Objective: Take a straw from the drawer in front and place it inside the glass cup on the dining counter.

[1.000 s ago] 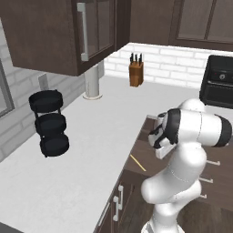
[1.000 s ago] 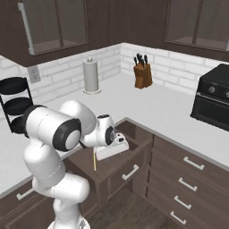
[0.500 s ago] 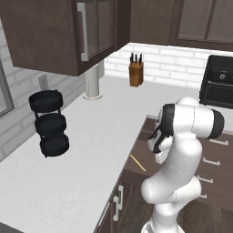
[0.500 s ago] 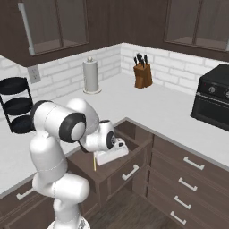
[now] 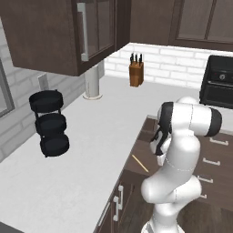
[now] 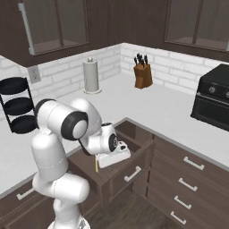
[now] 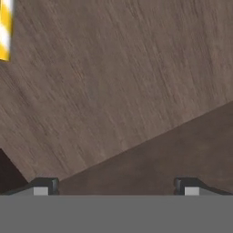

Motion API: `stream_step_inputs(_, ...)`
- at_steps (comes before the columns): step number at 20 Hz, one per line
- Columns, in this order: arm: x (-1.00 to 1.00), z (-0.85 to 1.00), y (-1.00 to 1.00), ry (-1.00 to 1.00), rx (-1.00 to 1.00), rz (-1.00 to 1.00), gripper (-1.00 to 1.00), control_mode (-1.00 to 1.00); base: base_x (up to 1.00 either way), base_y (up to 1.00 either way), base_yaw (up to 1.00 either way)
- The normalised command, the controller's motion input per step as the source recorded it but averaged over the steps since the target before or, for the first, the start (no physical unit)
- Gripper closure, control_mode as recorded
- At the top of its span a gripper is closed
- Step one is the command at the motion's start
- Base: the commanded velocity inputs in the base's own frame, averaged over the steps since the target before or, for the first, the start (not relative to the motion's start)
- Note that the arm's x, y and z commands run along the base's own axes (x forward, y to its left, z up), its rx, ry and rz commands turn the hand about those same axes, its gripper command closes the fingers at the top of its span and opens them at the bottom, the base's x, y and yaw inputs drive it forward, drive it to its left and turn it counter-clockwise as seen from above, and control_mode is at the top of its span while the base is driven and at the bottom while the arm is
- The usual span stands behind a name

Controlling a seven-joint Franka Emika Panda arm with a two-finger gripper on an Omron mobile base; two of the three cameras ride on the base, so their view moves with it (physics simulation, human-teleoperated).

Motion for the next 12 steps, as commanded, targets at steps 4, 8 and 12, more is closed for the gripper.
stream_step_inputs(4, -0.49, -0.2, -0.37, 0.0, 0.0, 0.0, -1.0, -1.0, 0.0, 0.0, 0.0)
stream_step_inputs(8, -0.65, -0.3, -0.54, 0.0, 0.03, 0.0, -1.0, -1.0, 0.0, 0.0, 0.0)
stream_step_inputs(12, -0.7, -0.3, -0.65, 0.0, 0.05, 0.0, -1.0, -1.0, 0.0, 0.0, 0.0)
